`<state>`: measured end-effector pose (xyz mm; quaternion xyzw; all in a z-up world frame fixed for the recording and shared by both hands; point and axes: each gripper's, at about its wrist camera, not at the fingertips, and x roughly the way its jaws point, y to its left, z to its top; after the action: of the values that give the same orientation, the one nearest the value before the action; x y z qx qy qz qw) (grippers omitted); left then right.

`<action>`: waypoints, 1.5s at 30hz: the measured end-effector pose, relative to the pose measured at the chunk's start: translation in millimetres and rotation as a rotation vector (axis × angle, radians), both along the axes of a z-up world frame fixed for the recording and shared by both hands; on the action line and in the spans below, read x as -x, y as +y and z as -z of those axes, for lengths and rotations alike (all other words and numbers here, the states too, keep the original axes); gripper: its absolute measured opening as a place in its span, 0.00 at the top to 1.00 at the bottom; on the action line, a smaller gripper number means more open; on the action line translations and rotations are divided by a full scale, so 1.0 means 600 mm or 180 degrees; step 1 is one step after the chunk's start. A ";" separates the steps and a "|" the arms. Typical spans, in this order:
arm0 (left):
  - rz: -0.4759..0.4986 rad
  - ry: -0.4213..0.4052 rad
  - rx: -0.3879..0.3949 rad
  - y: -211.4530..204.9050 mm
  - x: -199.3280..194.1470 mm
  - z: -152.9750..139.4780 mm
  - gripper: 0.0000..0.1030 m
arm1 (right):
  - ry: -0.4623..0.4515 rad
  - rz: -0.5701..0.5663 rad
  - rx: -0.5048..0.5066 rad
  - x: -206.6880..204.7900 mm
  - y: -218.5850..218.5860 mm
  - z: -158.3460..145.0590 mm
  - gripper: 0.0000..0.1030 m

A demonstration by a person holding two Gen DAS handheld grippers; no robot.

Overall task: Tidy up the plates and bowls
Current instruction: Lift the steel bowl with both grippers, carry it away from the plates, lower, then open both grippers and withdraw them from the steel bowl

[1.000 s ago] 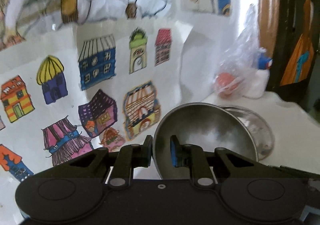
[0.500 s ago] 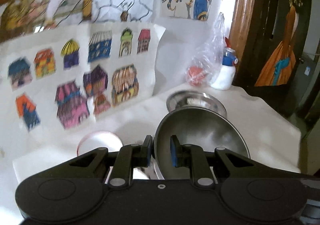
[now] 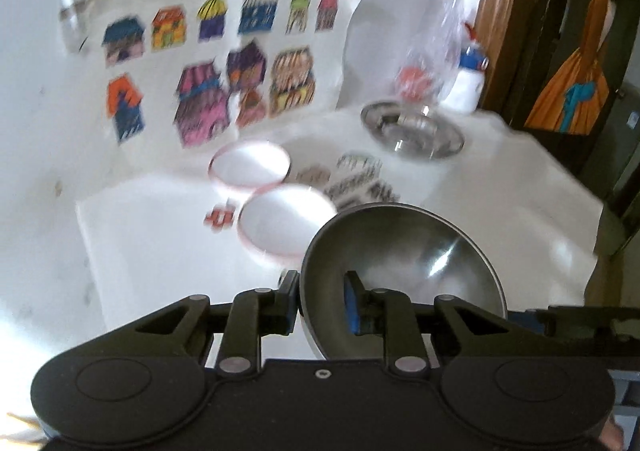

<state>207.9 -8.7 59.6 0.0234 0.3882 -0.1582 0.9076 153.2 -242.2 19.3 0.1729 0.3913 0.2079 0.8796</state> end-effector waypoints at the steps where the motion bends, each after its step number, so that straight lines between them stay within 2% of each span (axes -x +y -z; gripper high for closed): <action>1: -0.0017 0.0043 0.0000 0.005 0.007 0.007 0.75 | 0.0062 -0.0063 0.0022 0.002 0.003 0.006 0.61; 6: -0.0119 0.0285 0.0044 0.026 0.026 0.038 0.74 | 0.0293 -0.0301 0.0059 0.009 0.012 0.030 0.61; 12: -0.0202 0.0438 0.0078 0.031 0.045 0.050 0.73 | 0.0352 -0.0510 0.0149 0.012 0.014 0.030 0.55; 27: -0.0540 0.0453 0.0109 0.014 0.060 0.061 0.70 | 0.0242 -0.0783 0.0048 -0.014 -0.011 0.046 0.51; 30: -0.0647 0.0423 0.0173 0.020 0.065 0.059 0.63 | 0.0193 -0.0810 0.0121 -0.015 -0.012 0.043 0.42; 35: -0.0920 0.0225 0.0262 0.045 0.085 0.053 0.30 | -0.0062 -0.0741 0.0269 -0.010 -0.020 0.027 0.24; 42: -0.0995 0.0048 0.0296 0.089 0.092 0.039 0.13 | -0.0310 -0.0415 0.0110 0.008 -0.039 0.003 0.01; 45: -0.0935 -0.0125 0.0363 0.106 0.095 0.030 0.02 | -0.0491 -0.0211 0.0067 0.028 -0.044 -0.009 0.00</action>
<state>151.1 54.7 41.4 -0.0822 0.3600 -0.0451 0.9282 136.2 -268.7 24.8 0.1340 0.3301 0.2454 0.9016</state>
